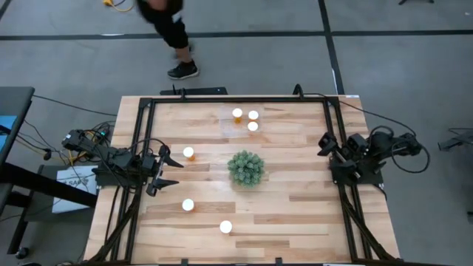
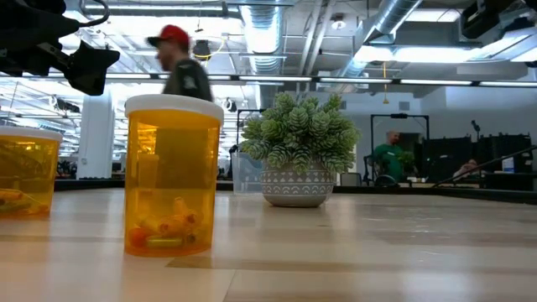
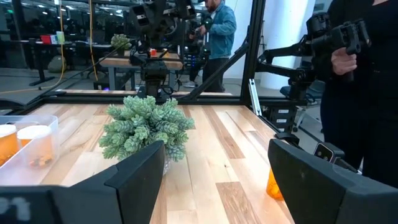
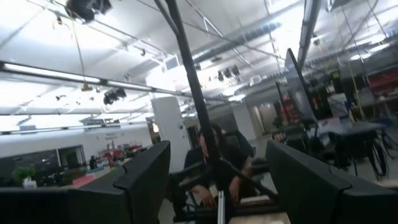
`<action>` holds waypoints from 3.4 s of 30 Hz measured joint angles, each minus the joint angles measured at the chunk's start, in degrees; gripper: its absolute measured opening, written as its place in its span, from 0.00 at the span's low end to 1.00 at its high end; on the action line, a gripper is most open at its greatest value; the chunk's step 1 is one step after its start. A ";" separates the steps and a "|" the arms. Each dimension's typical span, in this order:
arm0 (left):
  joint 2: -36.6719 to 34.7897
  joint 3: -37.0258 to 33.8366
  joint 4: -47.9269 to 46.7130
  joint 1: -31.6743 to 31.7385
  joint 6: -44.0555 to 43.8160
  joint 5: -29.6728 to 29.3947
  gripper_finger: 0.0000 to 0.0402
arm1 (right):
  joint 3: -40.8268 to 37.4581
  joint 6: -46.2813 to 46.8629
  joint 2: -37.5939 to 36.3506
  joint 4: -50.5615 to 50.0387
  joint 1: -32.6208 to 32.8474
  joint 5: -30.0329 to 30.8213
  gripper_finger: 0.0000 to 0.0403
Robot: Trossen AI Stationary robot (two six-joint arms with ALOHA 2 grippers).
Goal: Pick and place pill bottles into a basket
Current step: Put the top orange pill bottle into the transparent bin
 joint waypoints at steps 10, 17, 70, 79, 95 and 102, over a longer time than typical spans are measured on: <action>0.00 0.02 0.00 -0.01 0.00 0.00 0.69 | -5.50 -0.26 0.02 7.80 0.67 1.04 0.65; -0.02 0.02 0.01 -0.01 0.00 0.00 0.69 | -5.70 -0.73 0.00 7.58 1.16 0.94 0.65; -0.02 0.02 0.01 0.00 0.00 0.00 0.69 | -10.09 -8.92 0.02 -1.52 4.28 0.65 0.65; 0.00 0.00 0.01 0.01 0.00 0.00 0.69 | -10.10 -12.97 0.02 -13.61 4.26 0.92 0.65; -0.02 0.00 -0.01 0.01 0.00 0.00 0.69 | -10.08 -13.16 0.68 -14.74 4.17 1.51 0.65; -0.02 0.01 -0.01 0.00 0.00 0.00 0.69 | -10.08 -13.25 0.68 -14.76 4.17 1.50 0.65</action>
